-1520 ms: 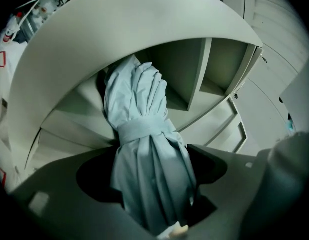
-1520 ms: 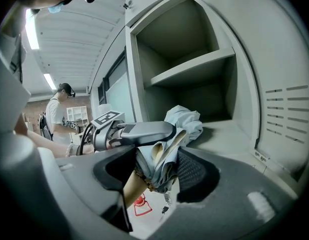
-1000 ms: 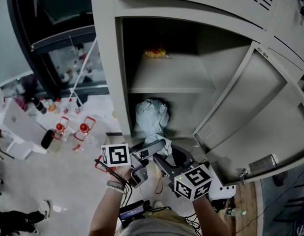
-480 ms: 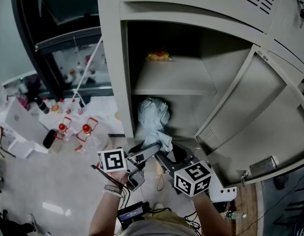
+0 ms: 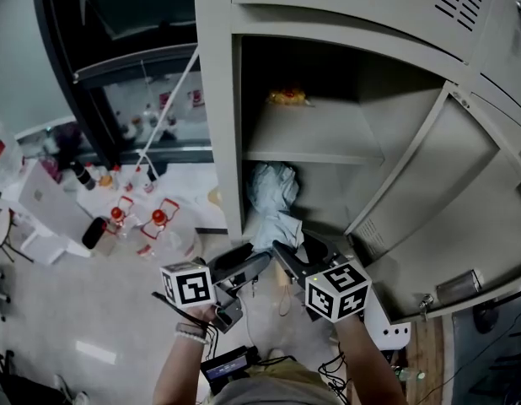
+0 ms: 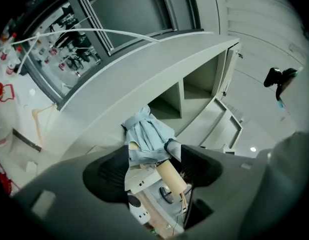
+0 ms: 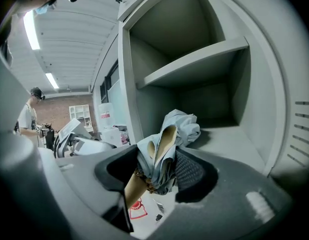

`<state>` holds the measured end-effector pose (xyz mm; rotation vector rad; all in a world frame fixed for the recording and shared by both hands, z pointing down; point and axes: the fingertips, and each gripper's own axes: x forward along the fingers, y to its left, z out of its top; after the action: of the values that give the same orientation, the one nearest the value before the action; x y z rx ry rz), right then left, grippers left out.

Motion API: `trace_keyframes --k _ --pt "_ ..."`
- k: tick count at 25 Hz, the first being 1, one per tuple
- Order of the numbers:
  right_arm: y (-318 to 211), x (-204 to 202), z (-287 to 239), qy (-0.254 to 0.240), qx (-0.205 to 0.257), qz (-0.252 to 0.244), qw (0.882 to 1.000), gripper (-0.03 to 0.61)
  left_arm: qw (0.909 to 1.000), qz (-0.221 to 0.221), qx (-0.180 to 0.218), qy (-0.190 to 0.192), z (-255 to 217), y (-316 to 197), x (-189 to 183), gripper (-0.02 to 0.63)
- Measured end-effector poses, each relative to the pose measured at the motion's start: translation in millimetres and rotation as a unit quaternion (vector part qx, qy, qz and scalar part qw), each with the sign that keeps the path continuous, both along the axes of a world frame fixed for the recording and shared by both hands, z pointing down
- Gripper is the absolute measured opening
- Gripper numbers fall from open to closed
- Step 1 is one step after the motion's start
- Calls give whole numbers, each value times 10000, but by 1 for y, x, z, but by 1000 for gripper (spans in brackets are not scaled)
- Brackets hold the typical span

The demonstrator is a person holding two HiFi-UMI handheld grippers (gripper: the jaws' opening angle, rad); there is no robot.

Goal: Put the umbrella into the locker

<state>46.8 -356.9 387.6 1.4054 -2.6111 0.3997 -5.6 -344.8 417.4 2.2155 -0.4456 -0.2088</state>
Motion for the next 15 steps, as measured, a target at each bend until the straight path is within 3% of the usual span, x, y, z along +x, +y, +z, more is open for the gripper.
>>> trace_keyframes --k 5,9,15 --pt "-9 -2 -1 249 20 -106 9996 219 9960 -410 707 -364 -21 0 -16 174" --pt "-17 -4 -3 445 55 -171 9988 219 9929 -576 997 -289 -29 5 -20 40" --pt "-36 -6 -6 671 76 -241 9974 218 9897 -637 1233 -343 -45 14 -24 12"
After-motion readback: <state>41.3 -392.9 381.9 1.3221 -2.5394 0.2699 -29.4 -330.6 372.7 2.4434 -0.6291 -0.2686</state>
